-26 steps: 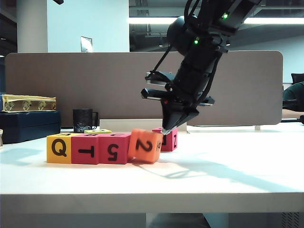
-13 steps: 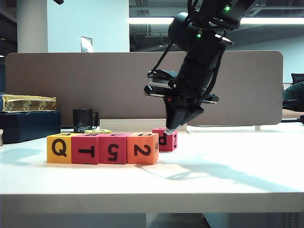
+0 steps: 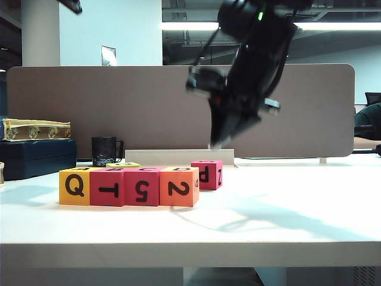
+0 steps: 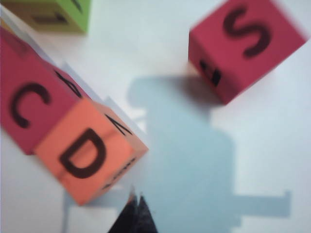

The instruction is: Select the appropriate blocks from the scattered letter blocks on the table and arrange them in a row to spell out "ABCD".

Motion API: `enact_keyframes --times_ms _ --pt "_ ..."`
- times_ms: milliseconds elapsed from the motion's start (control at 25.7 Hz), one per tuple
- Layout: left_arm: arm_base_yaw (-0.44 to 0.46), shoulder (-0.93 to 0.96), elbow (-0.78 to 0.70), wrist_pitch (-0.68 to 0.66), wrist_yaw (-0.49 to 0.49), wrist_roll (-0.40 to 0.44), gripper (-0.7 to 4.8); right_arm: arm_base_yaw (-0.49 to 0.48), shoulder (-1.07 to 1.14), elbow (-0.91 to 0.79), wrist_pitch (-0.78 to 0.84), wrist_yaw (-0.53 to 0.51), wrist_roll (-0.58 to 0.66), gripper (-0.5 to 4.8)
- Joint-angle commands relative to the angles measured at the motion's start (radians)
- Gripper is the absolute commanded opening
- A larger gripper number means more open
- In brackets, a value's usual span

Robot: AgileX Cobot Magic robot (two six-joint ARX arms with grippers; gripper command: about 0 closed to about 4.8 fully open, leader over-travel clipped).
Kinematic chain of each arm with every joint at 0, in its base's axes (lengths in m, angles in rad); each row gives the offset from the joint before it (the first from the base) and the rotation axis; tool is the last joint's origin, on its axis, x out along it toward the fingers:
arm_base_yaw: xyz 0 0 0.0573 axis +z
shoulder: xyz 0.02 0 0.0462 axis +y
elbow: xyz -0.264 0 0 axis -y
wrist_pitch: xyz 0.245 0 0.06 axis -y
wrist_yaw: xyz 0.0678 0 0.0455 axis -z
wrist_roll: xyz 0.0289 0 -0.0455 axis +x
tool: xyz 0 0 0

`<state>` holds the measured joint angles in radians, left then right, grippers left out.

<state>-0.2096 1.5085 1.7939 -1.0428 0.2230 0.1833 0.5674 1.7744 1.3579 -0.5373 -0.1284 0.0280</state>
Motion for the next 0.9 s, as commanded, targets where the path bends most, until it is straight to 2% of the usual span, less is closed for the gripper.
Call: enact_keyframes --times_ms 39,156,234,351,468,546,701,896 --pt "-0.001 -0.006 -0.078 0.067 0.008 -0.001 -0.06 0.002 -0.078 0.005 0.002 -0.009 -0.003 -0.02" --pt "-0.001 -0.008 -0.156 0.097 0.034 -0.004 -0.06 0.02 -0.145 0.005 -0.015 -0.008 -0.003 -0.02" --pt "-0.001 -0.04 -0.274 0.156 0.077 -0.003 -0.06 0.071 -0.226 0.005 -0.019 -0.004 -0.003 -0.02" --pt "-0.002 -0.083 -0.369 0.214 0.097 -0.009 -0.06 0.109 -0.269 0.005 -0.018 0.0 -0.003 -0.02" --pt "-0.002 -0.159 -0.488 0.282 0.096 -0.029 -0.06 0.161 -0.3 0.005 -0.033 0.005 -0.002 -0.02" --pt "-0.002 -0.218 -0.55 0.29 0.095 -0.038 -0.06 0.19 -0.304 0.005 -0.071 0.042 -0.002 -0.02" --pt "-0.002 -0.304 -0.636 0.317 0.09 -0.065 -0.06 0.211 -0.304 0.003 -0.121 0.084 -0.002 -0.02" --pt "-0.002 -0.403 -0.743 0.354 0.046 -0.113 -0.06 0.213 -0.304 0.003 -0.153 0.085 0.003 -0.02"
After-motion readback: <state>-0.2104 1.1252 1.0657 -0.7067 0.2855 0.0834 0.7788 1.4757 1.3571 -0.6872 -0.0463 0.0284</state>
